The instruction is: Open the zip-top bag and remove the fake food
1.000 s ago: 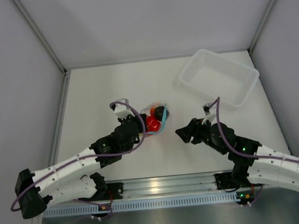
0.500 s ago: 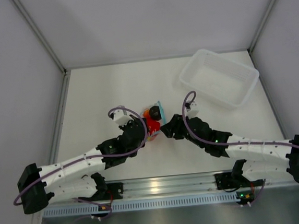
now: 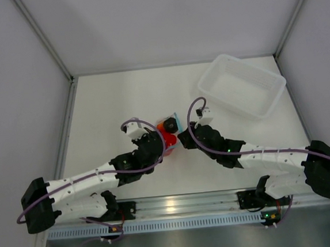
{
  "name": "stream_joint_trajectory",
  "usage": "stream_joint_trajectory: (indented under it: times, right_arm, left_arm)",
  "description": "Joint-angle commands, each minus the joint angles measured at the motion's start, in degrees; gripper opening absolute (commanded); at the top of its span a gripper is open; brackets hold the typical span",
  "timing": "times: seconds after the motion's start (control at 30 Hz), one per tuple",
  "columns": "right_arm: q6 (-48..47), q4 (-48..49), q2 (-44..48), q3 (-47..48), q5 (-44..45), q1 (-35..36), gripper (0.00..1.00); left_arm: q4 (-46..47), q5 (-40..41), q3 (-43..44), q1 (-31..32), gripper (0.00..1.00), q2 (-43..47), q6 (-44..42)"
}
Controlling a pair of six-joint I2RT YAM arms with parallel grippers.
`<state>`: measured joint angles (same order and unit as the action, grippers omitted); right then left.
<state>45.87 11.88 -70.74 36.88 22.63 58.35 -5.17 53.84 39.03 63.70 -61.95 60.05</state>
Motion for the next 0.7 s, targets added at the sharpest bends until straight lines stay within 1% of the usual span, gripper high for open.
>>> stream_joint_trajectory:
  times: [0.0,0.07,0.1,0.17,0.2,0.3,0.4,0.53,0.67]
  right_arm:
    - [-3.32,-7.12,0.95,1.88,8.46,0.01,0.00]
    - [-4.12,-11.50,2.27,0.65,9.88,-0.51,0.00]
    - [-4.81,-12.05,2.80,0.21,10.93,-1.21,0.00]
    - [-5.26,-16.52,4.29,-1.55,12.17,-2.44,0.00]
    - [-5.35,-17.23,4.64,-2.16,12.95,-2.97,0.00]
    - [-6.05,-16.02,6.05,-4.36,10.25,-5.25,0.00]
    - [-7.28,-14.78,6.32,-4.10,6.57,-5.26,0.00]
    - [-8.86,-13.20,8.33,-2.17,-0.21,-5.35,0.13]
    - [-8.87,-14.34,10.62,0.03,-3.21,-5.00,0.21]
  left_arm:
    - [1.92,5.30,-0.88,0.28,0.00,2.45,-1.69]
    - [0.96,6.70,-1.67,0.37,0.00,3.67,-1.43]
    - [0.34,8.37,-1.93,0.37,0.00,4.03,-0.82]
    - [-0.02,9.17,-2.55,0.37,0.00,4.73,-0.81]
    - [-0.02,9.43,-2.46,0.37,0.00,4.65,-1.07]
    - [0.07,7.78,-1.06,0.46,0.00,2.29,-1.95]
    - [0.07,7.68,1.14,1.60,0.00,-0.97,-2.40]
    - [0.16,7.42,3.16,3.44,0.00,-5.18,-1.34]
    - [0.16,5.84,4.83,4.06,0.00,-7.13,-1.25]
